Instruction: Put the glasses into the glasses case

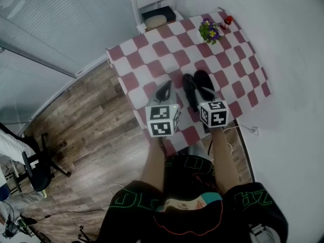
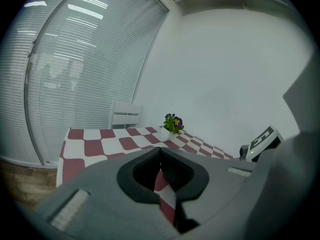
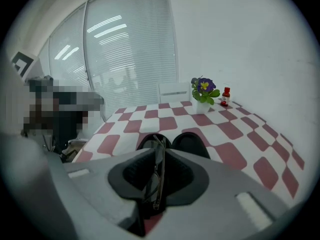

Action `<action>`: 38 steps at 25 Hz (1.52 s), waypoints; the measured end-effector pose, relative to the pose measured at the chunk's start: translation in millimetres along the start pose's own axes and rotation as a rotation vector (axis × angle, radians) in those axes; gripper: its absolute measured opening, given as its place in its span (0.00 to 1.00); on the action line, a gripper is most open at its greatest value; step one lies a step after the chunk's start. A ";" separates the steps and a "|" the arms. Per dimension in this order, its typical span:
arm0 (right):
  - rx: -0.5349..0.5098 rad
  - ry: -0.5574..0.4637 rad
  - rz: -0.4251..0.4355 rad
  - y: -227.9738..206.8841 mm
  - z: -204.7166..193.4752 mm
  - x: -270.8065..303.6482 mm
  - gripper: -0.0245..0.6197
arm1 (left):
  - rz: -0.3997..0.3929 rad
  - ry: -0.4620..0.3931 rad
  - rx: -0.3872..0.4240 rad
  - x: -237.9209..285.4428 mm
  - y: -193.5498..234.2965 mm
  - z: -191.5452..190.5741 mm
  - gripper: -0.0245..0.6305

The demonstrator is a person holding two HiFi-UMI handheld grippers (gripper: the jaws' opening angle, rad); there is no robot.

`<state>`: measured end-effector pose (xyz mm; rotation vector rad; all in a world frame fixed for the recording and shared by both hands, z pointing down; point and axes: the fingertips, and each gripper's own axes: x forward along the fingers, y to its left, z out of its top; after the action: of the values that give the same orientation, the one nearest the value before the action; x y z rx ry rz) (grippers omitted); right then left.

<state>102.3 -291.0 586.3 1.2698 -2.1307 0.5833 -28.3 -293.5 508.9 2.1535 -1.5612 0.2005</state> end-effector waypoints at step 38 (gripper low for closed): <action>-0.013 -0.621 -0.030 -10.5 197.0 -129.6 0.04 | 0.052 -0.290 0.132 -47.9 -14.6 121.6 0.05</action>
<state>109.2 -337.5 355.0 1.6249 -2.5892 0.1629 -49.7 -303.7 379.5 2.3280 -1.8099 0.0075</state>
